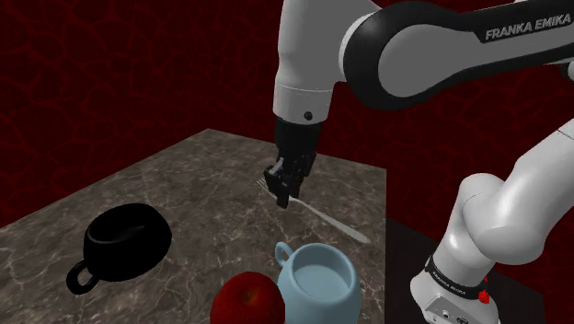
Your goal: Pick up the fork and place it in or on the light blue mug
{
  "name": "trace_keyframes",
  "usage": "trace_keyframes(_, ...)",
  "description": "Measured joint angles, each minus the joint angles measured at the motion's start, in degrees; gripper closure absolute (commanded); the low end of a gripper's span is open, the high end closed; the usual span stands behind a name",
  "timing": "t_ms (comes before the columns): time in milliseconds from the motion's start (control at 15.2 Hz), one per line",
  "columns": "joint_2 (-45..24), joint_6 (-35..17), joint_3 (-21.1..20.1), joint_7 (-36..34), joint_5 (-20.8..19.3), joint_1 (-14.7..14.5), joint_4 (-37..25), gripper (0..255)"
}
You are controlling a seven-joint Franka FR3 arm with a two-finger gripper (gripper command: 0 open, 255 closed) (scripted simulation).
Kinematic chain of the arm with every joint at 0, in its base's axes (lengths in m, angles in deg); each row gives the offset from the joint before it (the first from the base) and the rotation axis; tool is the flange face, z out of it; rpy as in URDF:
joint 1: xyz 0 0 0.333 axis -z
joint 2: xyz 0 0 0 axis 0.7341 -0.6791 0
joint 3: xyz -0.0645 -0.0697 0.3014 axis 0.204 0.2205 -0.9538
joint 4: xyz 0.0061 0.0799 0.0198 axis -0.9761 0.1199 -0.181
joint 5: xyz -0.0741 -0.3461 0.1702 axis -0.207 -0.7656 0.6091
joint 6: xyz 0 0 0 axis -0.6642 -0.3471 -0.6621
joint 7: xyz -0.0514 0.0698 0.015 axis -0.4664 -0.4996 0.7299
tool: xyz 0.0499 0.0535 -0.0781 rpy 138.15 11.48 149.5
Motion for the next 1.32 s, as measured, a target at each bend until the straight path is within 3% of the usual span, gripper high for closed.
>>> trace_keyframes(462, 7.1, 1.2, -3.9, -5.9, 4.4, -4.3, 4.8, 255)
trace_keyframes(1320, 6.2, -8.5, -6.4, -6.5, 5.8, -5.1, 13.5, 255)
